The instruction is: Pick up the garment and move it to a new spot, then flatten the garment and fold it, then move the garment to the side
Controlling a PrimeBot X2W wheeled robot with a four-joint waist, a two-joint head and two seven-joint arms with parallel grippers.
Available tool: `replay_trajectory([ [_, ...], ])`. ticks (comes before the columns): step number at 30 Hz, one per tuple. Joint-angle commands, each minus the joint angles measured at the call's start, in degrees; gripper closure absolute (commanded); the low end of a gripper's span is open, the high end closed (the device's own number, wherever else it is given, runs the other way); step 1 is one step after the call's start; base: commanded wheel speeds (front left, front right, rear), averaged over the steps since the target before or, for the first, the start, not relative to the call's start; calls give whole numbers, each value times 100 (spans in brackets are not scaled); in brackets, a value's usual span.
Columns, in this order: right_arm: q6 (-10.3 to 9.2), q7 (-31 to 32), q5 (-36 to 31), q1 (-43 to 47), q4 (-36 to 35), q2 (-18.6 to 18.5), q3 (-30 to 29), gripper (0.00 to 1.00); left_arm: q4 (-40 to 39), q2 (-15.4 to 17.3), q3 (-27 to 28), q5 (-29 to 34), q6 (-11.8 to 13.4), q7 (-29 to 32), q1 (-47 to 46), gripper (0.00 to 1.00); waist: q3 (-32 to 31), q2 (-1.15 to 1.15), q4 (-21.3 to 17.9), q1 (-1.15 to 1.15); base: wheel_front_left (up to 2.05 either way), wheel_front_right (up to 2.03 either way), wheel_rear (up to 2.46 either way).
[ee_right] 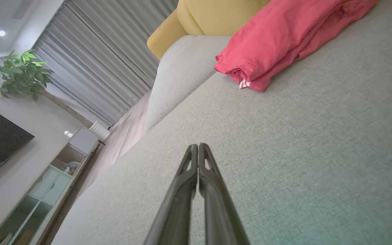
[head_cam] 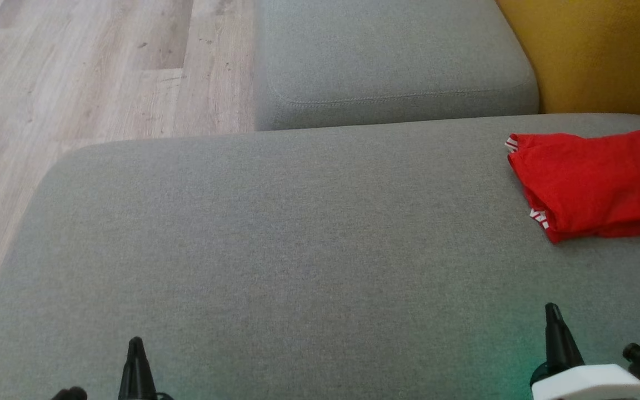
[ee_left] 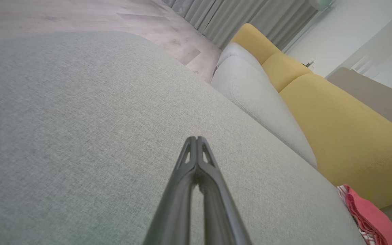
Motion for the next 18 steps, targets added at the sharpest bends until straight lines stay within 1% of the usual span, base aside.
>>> replay_trajectory([
  [1,17,27,150,-313,-213,-12,4,100,-155,47,133,-140,-46,36,-310,100,8,0,0,0,0,0,0],
  [18,22,308,1299,-557,-257,-9,-152,100,-114,49,348,-1262,-237,315,-598,100,142,0,-1,0,0,0,0],
])
